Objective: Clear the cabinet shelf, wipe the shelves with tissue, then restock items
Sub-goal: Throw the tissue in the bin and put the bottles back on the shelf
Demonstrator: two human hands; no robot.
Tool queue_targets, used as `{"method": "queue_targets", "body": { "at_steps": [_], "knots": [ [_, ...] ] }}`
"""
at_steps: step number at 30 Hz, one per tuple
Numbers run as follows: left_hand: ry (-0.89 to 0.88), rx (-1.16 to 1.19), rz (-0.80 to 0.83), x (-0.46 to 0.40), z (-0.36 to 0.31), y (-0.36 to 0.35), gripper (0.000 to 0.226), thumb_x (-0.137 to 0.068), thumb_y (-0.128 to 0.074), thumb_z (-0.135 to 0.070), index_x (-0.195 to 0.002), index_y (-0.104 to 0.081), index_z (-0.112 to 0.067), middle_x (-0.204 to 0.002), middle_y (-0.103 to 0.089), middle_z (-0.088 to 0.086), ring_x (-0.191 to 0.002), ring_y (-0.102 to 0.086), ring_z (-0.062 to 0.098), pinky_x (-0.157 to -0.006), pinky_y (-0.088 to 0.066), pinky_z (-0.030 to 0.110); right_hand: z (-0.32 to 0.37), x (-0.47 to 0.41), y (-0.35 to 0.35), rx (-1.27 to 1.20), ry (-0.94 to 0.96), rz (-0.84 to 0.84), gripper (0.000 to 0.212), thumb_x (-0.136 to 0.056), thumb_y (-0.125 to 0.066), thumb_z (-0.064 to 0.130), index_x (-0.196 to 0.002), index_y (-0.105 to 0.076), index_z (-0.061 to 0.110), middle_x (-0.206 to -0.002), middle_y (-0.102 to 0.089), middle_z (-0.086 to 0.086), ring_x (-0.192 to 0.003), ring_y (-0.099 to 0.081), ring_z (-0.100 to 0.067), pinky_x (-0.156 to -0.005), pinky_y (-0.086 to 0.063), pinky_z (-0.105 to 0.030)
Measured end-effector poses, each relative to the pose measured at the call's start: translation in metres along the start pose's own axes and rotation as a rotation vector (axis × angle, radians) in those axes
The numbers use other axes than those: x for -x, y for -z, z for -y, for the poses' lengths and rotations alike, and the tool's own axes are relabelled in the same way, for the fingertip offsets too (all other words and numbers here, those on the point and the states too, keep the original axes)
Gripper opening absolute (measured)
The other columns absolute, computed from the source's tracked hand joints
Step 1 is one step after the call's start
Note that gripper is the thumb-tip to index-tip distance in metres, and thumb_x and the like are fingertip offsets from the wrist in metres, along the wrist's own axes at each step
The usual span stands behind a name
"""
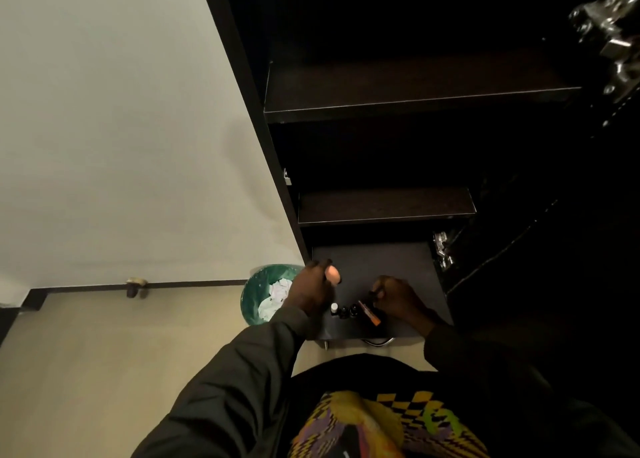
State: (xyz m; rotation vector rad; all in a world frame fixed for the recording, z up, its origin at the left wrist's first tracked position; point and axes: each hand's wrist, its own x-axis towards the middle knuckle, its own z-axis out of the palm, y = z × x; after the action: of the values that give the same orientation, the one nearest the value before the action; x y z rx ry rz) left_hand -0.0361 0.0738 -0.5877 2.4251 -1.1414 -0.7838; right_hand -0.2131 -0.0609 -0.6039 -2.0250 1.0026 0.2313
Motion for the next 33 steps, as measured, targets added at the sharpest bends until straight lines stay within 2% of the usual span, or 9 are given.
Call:
{"method": "queue_targets", "body": {
  "at_steps": [2, 5, 11, 15, 20, 23, 25, 27, 33],
  "knots": [
    [-0.016, -0.011, -0.002, -0.007, 0.002, -0.004, 0.055, -0.082, -0.068, -0.017, -0.136, -0.056, -0.015, -0.127, -0.059, 0.015, -0.112, -0.060, 0.037, -0.093, -0.052, 0.039, 0.000, -0.001, -0.002, 0.035, 0.004, 0.019, 0.027, -0.073, -0.072, 0.012, -0.099, -0.067, 0.008, -0.098, -0.070, -0.013, -0.097, -0.065, -0.029, -0.085, -0.049, -0.032],
    [-0.030, -0.044, 0.003, -0.026, 0.016, -0.019, 0.046, -0.081, -0.069, -0.028, -0.127, -0.060, -0.024, -0.119, -0.061, 0.008, -0.103, -0.064, 0.033, -0.088, -0.054, 0.036, -0.002, -0.003, -0.006, 0.083, -0.029, 0.056, 0.028, -0.076, -0.073, 0.018, -0.102, -0.067, 0.010, -0.102, -0.070, -0.011, -0.099, -0.065, -0.027, -0.083, -0.047, -0.028],
    [-0.095, -0.087, 0.045, -0.045, 0.026, -0.027, 0.039, -0.078, -0.071, -0.026, -0.117, -0.067, -0.027, -0.115, -0.063, 0.005, -0.101, -0.065, 0.029, -0.087, -0.055, 0.037, -0.014, -0.012, -0.018, 0.122, -0.070, 0.096, 0.034, -0.079, -0.074, 0.026, -0.106, -0.066, 0.008, -0.107, -0.068, -0.011, -0.102, -0.063, -0.026, -0.081, -0.045, -0.026],
    [-0.128, -0.091, 0.056, -0.052, 0.033, -0.036, 0.038, -0.075, -0.062, -0.029, -0.112, -0.069, -0.028, -0.114, -0.067, 0.005, -0.102, -0.066, 0.028, -0.088, -0.055, 0.039, -0.024, -0.016, -0.032, 0.161, -0.044, 0.060, 0.040, -0.082, -0.068, 0.048, -0.103, -0.067, 0.015, -0.107, -0.070, -0.006, -0.104, -0.063, -0.025, -0.084, -0.047, -0.027],
    [-0.126, -0.100, 0.045, -0.058, 0.038, -0.047, 0.033, -0.078, -0.055, -0.030, -0.107, -0.071, -0.026, -0.111, -0.067, 0.006, -0.098, -0.067, 0.031, -0.085, -0.056, 0.041, -0.051, -0.034, -0.052, 0.247, -0.025, 0.060, 0.047, -0.076, -0.064, 0.058, -0.112, -0.062, 0.028, -0.113, -0.068, -0.001, -0.108, -0.063, -0.024, -0.085, -0.047, -0.027],
    [-0.122, -0.099, 0.030, -0.056, 0.034, -0.045, 0.028, -0.081, -0.052, -0.030, -0.102, -0.071, -0.024, -0.105, -0.067, 0.009, -0.093, -0.067, 0.034, -0.081, -0.056, 0.042, -0.038, -0.028, -0.051, 0.278, 0.007, 0.066, 0.048, -0.081, -0.054, 0.057, -0.117, -0.061, 0.026, -0.118, -0.066, -0.006, -0.109, -0.062, -0.029, -0.087, -0.050, -0.033],
    [-0.120, -0.101, 0.025, -0.055, 0.031, -0.043, 0.025, -0.081, -0.054, -0.026, -0.100, -0.070, -0.023, -0.103, -0.066, 0.010, -0.091, -0.067, 0.036, -0.080, -0.055, 0.042, -0.030, -0.023, -0.049, 0.282, -0.004, 0.066, 0.048, -0.084, -0.057, 0.050, -0.122, -0.059, 0.022, -0.120, -0.064, -0.011, -0.111, -0.061, -0.032, -0.088, -0.051, -0.036],
    [-0.117, -0.099, 0.025, -0.051, 0.025, -0.036, 0.023, -0.080, -0.058, -0.022, -0.101, -0.068, -0.025, -0.102, -0.065, 0.009, -0.090, -0.067, 0.036, -0.078, -0.055, 0.042, -0.032, -0.024, -0.052, 0.299, -0.019, 0.064, 0.048, -0.085, -0.063, 0.041, -0.127, -0.056, 0.020, -0.123, -0.062, -0.013, -0.114, -0.059, -0.033, -0.090, -0.049, -0.036],
    [-0.141, -0.055, -0.020, -0.041, 0.018, -0.023, 0.028, -0.079, -0.062, -0.017, -0.105, -0.063, -0.023, -0.103, -0.066, 0.010, -0.091, -0.066, 0.036, -0.076, -0.055, 0.043, -0.036, -0.024, -0.057, 0.303, 0.005, 0.061, 0.037, -0.090, -0.058, 0.035, -0.125, -0.060, 0.024, -0.128, -0.059, -0.012, -0.120, -0.056, -0.031, -0.095, -0.045, -0.034]
  ]
}}
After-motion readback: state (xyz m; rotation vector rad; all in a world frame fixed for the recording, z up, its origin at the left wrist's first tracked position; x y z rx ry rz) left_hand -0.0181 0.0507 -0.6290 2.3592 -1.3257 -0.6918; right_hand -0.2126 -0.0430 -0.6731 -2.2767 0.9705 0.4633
